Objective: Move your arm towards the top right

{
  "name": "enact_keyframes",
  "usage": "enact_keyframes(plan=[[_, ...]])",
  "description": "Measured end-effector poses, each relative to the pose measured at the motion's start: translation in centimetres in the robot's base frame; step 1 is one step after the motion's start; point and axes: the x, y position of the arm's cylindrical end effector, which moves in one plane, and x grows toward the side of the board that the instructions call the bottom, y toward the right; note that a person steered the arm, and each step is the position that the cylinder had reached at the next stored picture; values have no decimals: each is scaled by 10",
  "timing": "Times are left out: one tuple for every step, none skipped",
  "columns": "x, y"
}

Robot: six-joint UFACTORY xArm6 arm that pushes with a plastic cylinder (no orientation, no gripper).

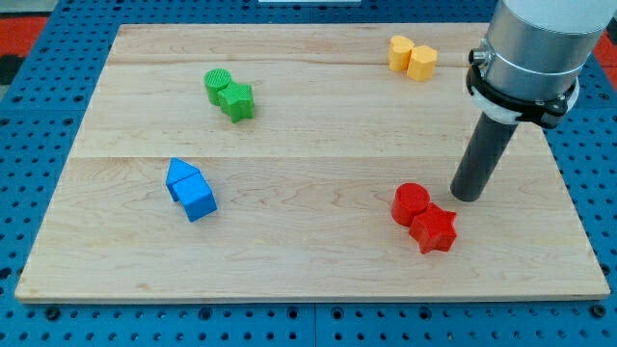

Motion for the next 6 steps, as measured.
enact_keyframes(plan=[[1, 0], [-10, -1], [-59, -1], [-120, 10], [-184, 30], [-215, 66]])
